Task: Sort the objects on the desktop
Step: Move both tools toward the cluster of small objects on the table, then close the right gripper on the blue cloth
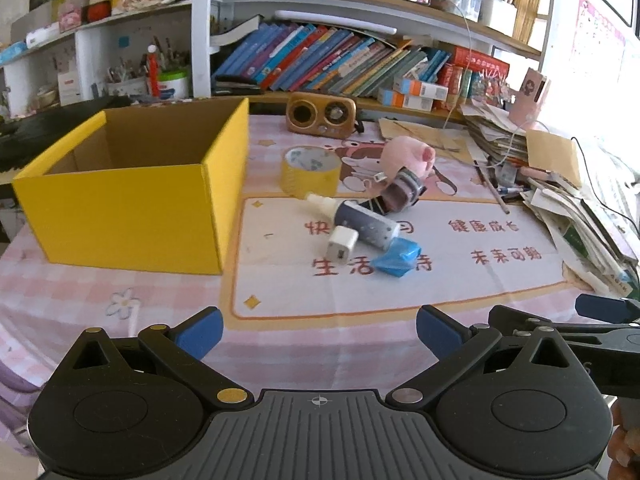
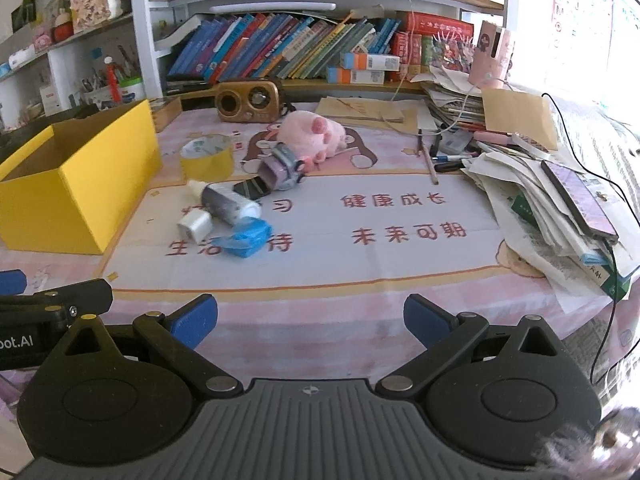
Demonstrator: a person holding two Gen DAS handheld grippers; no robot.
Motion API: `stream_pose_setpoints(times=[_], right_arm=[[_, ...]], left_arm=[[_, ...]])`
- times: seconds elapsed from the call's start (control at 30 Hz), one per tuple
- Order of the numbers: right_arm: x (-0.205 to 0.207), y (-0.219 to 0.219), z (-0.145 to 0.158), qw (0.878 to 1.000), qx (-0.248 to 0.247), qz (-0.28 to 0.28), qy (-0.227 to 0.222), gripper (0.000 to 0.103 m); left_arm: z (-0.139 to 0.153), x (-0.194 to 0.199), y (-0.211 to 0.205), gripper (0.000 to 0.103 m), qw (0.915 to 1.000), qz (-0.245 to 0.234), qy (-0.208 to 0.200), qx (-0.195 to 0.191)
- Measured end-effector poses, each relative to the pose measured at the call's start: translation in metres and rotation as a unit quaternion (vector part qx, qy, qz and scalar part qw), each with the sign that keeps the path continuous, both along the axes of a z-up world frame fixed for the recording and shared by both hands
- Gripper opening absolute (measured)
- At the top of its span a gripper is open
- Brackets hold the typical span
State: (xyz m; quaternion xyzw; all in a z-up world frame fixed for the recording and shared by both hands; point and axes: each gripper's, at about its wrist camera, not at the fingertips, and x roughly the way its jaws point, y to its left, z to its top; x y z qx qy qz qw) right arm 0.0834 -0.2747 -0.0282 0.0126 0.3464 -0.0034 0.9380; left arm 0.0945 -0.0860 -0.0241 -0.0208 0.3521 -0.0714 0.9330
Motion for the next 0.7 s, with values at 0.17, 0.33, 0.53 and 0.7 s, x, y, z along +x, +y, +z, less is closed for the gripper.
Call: stream_pose_setpoints(times=[0.17, 0.33, 0.53, 0.7], right_arm=[[0.019, -0.017, -0.002, 1.000, -0.003, 0.004, 0.008, 0.101], [0.039, -0.033, -0.004, 1.000, -0.004, 0.010, 0.014, 0.101], [0.061, -0.046, -0.005, 0.999, 0.006, 0.033, 0.015, 0.092], [0.079, -0.049, -0.005, 0.998, 0.013, 0.060, 0.014, 0.083]], left_arm=[[-0.005, 0.017, -0.016, 0.103, 0.9999, 0.005, 0.008, -0.005], [-0.007, 0.031, -0.030, 0.103, 0.9998, 0.013, 0.012, -0.006], [-0.004, 0.044, -0.042, 0.103, 0.9994, 0.033, 0.010, 0.003], [-0.001, 0.053, -0.045, 0.103, 0.9983, 0.057, 0.010, 0.010]])
